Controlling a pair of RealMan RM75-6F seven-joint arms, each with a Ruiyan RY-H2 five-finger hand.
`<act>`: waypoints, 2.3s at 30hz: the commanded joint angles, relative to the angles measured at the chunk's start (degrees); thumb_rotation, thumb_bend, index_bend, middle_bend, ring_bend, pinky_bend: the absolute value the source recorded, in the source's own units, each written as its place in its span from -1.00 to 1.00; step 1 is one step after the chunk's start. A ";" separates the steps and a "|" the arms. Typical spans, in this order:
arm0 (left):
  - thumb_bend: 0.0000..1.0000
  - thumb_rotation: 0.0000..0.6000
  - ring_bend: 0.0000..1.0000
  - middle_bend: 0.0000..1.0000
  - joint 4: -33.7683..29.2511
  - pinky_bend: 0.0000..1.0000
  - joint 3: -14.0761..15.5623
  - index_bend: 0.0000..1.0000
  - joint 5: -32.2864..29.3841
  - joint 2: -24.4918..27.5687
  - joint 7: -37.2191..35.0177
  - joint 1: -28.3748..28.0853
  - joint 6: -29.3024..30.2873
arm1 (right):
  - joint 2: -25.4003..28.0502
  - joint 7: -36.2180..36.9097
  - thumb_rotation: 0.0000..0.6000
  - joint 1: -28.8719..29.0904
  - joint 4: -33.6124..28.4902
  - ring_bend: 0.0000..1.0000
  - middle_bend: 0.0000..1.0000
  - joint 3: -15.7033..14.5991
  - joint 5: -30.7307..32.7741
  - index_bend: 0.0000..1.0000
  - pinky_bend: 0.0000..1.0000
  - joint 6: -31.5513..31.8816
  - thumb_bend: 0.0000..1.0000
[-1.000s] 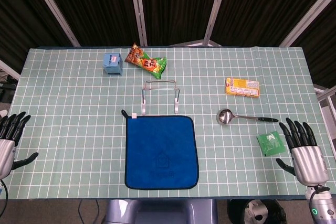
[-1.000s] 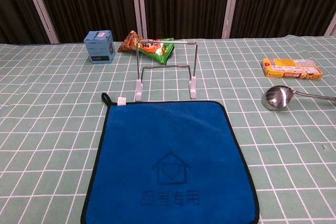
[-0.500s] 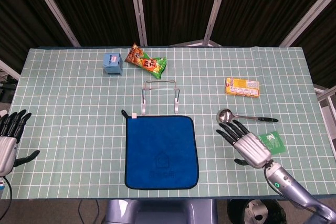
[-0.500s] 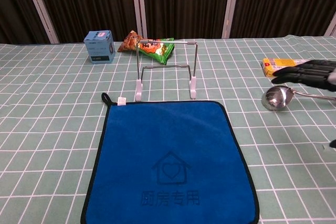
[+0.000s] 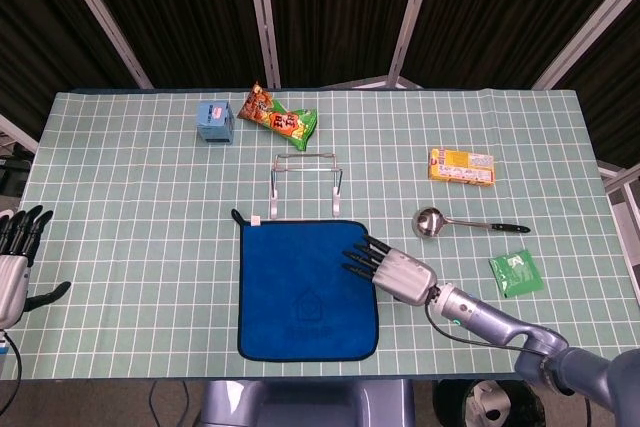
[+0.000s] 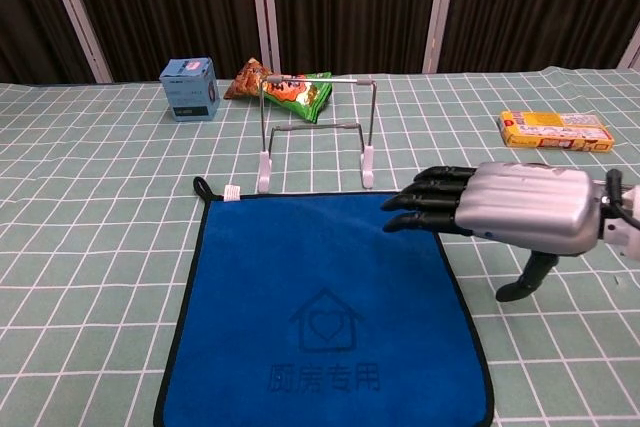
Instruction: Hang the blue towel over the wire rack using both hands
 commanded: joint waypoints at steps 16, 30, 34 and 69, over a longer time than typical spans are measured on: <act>-1.00 1.00 -1.00 -1.00 1.06 -1.00 -0.44 -1.00 -2.38 -0.86 1.08 -0.66 -2.23 | -7.64 2.37 1.00 5.94 9.45 -1.00 -0.98 -0.79 1.25 -0.81 -1.00 2.81 -1.00; -1.00 1.00 -1.00 -1.00 0.82 -1.00 -0.25 -1.00 -2.39 -0.94 1.39 -0.73 -2.49 | -9.99 3.92 1.00 6.40 12.71 -1.00 -0.97 -3.04 3.31 -0.74 -1.00 4.24 -0.71; -1.00 1.00 -1.00 -1.00 0.79 -1.00 -0.22 -1.00 -2.42 -0.94 1.42 -0.75 -2.57 | -10.38 4.62 1.00 6.54 12.95 -1.00 -0.94 -3.59 3.70 -0.67 -1.00 4.81 -0.42; -0.87 1.00 -1.00 -1.00 4.15 -1.00 2.84 -0.45 8.09 -3.09 0.95 -8.25 -10.37 | -12.13 11.75 1.00 5.99 13.06 -1.00 -0.87 -5.11 8.88 0.29 -1.00 7.80 0.03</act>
